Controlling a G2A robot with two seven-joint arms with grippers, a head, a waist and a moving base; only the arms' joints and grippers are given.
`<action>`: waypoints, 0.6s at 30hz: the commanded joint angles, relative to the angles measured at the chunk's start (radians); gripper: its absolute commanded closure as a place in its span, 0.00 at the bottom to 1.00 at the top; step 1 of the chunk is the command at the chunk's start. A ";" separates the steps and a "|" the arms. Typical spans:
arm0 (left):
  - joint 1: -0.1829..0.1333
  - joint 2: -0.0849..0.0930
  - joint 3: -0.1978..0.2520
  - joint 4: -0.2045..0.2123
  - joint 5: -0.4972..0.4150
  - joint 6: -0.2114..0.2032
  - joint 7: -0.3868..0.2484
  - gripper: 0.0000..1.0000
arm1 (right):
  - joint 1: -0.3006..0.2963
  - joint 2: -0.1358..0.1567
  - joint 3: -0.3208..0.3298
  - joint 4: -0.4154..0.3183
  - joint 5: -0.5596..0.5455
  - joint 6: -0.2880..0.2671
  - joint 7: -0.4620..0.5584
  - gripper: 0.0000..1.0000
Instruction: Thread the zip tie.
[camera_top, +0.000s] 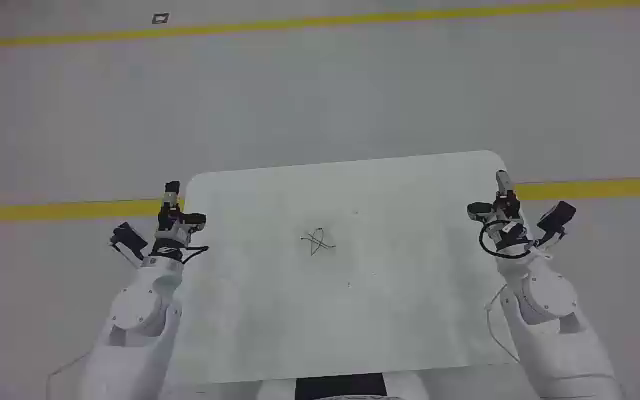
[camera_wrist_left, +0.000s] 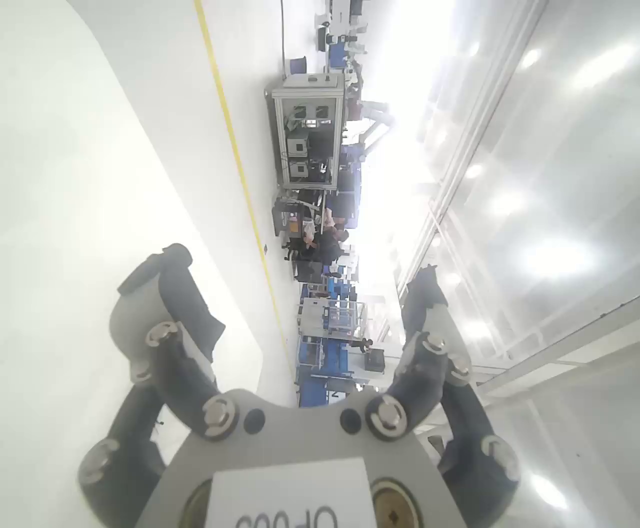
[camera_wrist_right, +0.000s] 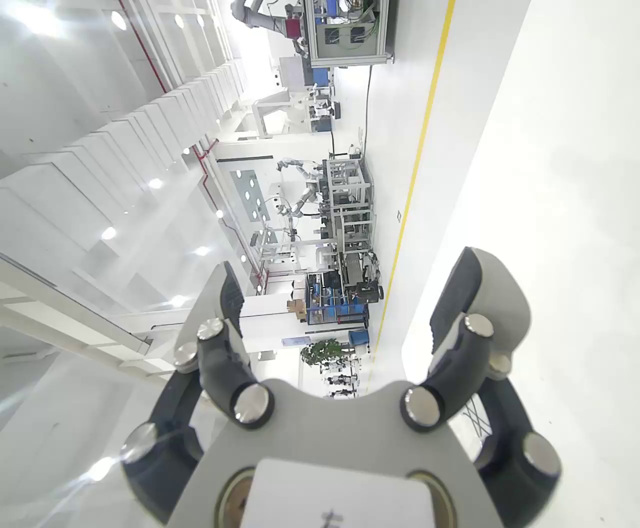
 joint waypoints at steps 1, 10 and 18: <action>-0.003 0.001 0.003 -0.015 0.023 -0.015 -0.020 0.00 | 0.000 0.000 0.000 0.000 0.000 0.000 0.000 0.00; 0.013 0.015 0.006 -0.062 0.145 0.001 -0.224 0.00 | 0.000 0.000 0.000 0.000 0.000 0.000 0.000 0.00; 0.010 0.015 0.009 -0.067 0.147 0.001 -0.230 0.00 | 0.000 0.000 0.000 0.000 0.000 0.000 0.000 0.00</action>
